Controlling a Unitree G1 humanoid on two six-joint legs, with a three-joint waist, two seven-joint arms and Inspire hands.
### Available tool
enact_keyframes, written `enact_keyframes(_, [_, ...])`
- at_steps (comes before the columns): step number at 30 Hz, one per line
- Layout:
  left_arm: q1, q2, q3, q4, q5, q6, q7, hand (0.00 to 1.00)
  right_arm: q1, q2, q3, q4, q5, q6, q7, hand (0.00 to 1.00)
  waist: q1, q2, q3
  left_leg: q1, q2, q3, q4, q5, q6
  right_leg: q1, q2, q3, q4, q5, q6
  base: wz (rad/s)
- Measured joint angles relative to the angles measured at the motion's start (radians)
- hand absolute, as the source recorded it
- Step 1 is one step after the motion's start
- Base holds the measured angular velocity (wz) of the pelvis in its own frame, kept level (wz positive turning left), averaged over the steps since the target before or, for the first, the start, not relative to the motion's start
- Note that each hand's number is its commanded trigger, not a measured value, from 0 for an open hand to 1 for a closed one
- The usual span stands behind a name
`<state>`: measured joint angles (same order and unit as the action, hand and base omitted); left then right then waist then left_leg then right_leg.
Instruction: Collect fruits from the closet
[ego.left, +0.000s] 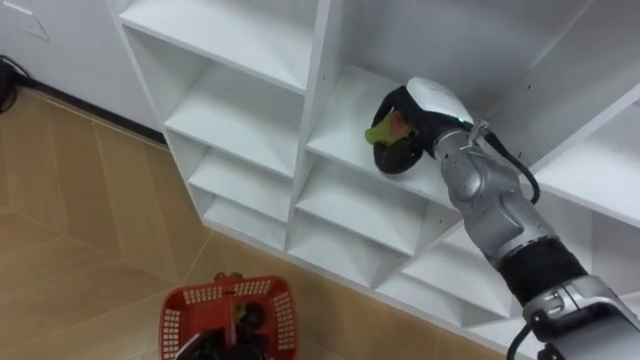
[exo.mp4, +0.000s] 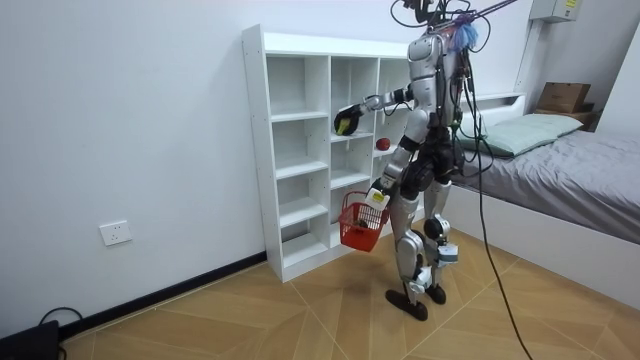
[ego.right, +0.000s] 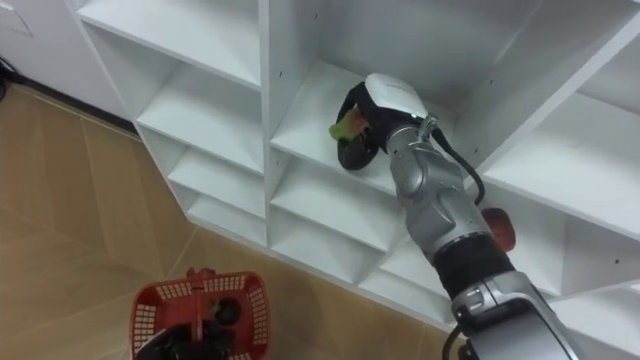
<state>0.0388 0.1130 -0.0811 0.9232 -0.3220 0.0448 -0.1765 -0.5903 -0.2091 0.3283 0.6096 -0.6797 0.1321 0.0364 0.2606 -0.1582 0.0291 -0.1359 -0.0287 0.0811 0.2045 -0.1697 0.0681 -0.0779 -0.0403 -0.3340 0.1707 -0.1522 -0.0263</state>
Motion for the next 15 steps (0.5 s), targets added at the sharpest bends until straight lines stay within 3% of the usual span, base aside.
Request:
enact_keyframes(8, [0.005, -0.017, -0.003, -0.049, -0.003, 0.015, -0.001, 1.00, 0.027, -0.019, -0.001, -0.192, 0.021, 0.001, 0.035, 1.00, -0.055, 0.018, -0.0106, 0.009, -0.001, 0.003, 0.008, 0.000, 0.000, 0.012, -0.001, 0.007, 0.000, 0.000, 0.000, 0.00])
enact_keyframes(12, [0.046, -0.027, -0.051, -0.168, -0.024, 0.020, -0.001, 1.00, 0.126, -0.017, -0.009, -0.346, 0.030, 0.000, 0.054, 1.00, -0.093, 0.033, -0.0167, 0.054, -0.001, 0.012, -0.003, 0.000, 0.000, 0.051, 0.001, 0.040, -0.001, -0.001, 0.002, -0.02])
enact_keyframes(15, [0.050, -0.044, -0.070, -0.220, -0.036, 0.020, -0.002, 1.00, 0.191, -0.017, -0.040, -0.422, 0.030, 0.003, 0.062, 1.00, -0.100, 0.041, -0.0165, 0.065, 0.000, 0.024, -0.008, 0.000, 0.000, 0.052, 0.002, 0.062, 0.001, -0.002, 0.003, -0.16])
